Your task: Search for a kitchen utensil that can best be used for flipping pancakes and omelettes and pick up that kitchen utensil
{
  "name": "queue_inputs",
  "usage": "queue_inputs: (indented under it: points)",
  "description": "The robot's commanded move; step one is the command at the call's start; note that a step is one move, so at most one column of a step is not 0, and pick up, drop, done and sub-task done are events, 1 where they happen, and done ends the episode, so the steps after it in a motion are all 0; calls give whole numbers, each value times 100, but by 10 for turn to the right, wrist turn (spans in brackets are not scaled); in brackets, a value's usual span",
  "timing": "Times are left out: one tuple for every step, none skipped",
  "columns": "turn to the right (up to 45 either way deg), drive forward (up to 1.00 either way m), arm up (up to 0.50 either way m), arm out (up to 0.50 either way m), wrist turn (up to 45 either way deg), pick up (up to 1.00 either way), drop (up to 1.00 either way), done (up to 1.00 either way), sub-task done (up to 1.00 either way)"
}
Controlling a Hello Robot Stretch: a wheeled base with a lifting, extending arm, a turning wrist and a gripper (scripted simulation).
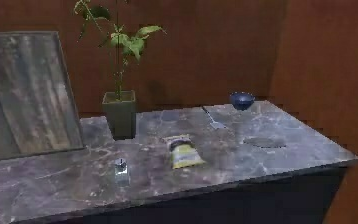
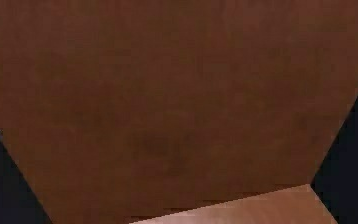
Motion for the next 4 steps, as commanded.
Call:
queue_inputs:
  points:
    - [-300, 0, 0, 0, 0, 0, 0, 0, 0]
    - [0, 5, 0, 0, 0, 0, 0, 0, 0]
    - [-450, 0, 0, 0, 0, 0, 0, 0, 0]
    - [-450, 0, 0, 0, 0, 0, 0, 0, 0]
